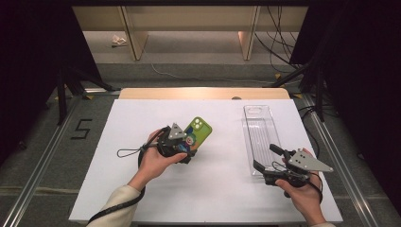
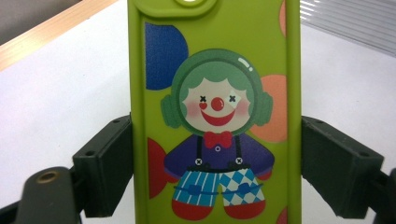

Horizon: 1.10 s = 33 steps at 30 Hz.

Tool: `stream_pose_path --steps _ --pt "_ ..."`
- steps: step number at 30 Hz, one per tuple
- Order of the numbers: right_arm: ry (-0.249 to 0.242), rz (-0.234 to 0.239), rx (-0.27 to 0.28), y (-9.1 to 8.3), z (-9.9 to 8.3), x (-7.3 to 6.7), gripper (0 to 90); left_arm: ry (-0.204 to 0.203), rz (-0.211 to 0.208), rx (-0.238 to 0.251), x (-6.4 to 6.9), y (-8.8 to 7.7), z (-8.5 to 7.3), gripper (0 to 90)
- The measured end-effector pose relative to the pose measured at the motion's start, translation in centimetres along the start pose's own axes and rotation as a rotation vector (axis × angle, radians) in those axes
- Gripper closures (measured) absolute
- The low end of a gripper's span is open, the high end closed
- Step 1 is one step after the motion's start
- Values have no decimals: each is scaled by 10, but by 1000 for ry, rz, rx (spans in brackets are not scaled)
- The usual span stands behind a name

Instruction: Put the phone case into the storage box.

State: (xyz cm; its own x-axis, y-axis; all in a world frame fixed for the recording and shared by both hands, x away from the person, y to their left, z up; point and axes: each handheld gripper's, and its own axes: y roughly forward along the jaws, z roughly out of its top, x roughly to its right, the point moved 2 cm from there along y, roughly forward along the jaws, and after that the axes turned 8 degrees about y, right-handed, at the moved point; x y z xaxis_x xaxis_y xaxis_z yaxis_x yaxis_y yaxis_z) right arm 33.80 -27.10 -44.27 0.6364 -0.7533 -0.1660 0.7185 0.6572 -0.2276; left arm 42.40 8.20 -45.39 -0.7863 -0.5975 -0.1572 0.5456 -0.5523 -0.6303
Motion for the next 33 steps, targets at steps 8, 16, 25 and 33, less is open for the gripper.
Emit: stream_pose_path --steps 8,16,25,33 --pt "4 -3 2 0 2 0 148 3 4 47 7 -10 -4 163" --pt "-4 -6 -3 1 4 -2 148 1 3 87 19 -15 -12 163" --pt "-13 0 -1 2 10 -7 141 13 10 104 25 -22 -14 163" --pt "-15 4 3 6 14 -11 142 15 11 114 29 -26 -17 162"
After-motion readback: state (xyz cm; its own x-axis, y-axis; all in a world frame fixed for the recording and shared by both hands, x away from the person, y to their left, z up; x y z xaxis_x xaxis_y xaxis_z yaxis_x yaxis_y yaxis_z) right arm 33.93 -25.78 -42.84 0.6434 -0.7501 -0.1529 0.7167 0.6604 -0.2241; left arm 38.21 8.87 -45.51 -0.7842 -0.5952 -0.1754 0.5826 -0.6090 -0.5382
